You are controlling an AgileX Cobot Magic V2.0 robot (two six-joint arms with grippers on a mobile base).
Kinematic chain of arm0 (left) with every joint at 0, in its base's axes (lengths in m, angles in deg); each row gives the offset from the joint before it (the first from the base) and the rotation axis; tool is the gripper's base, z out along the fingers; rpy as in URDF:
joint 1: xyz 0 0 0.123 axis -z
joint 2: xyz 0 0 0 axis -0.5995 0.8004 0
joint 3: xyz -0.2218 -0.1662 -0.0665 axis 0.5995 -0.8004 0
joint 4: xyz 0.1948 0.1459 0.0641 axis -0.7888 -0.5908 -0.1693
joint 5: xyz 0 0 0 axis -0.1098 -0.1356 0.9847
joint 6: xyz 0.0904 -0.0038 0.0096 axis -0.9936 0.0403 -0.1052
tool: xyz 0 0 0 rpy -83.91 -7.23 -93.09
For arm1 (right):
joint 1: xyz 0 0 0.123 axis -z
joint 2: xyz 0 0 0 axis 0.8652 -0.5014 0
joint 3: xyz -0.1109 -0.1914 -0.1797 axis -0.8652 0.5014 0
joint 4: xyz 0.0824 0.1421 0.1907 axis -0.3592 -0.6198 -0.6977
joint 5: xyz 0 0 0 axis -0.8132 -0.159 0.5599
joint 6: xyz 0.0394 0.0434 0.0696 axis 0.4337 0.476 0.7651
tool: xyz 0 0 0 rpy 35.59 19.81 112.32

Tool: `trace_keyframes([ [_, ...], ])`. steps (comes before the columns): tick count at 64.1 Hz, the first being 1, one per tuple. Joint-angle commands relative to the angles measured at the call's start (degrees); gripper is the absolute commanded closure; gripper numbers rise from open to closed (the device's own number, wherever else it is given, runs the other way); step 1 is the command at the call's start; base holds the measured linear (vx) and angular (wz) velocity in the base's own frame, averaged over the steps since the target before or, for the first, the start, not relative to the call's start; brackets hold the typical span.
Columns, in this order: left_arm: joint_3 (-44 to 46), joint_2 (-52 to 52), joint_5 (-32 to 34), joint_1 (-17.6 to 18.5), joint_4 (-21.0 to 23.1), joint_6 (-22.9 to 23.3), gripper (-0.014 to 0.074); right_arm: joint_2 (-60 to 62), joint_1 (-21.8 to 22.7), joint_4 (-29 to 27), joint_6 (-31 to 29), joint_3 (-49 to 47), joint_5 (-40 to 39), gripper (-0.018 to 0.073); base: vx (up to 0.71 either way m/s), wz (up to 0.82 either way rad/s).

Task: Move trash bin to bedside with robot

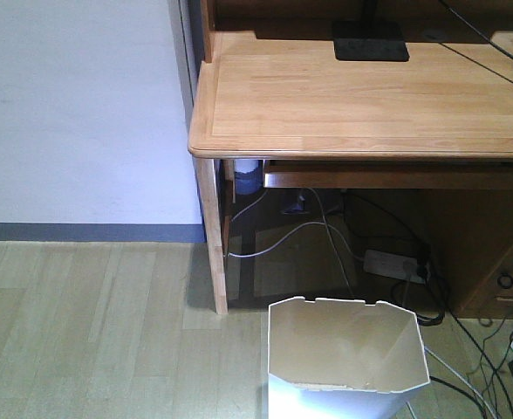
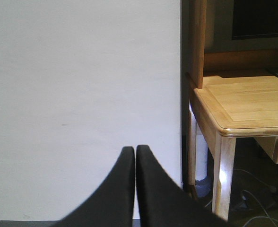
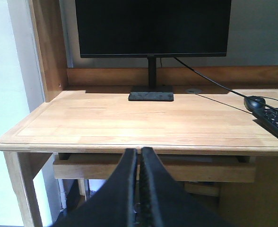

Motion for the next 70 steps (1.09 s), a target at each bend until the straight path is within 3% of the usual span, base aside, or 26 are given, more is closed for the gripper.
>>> trace_keyframes([
  [1, 1.2, -0.3, 4.1, 0.0, 0.3, 0.3, 0.0603, 0.7, 0.3, 0.5, -0.2, 1.2, -4.1, 0.0568, 0.00, 0.00],
  [70, 1.2, -0.3, 4.1, 0.0, 0.3, 0.3, 0.0603, 0.7, 0.3, 0.5, -0.3, 1.2, -5.9, 0.0568, 0.00, 0.00],
])
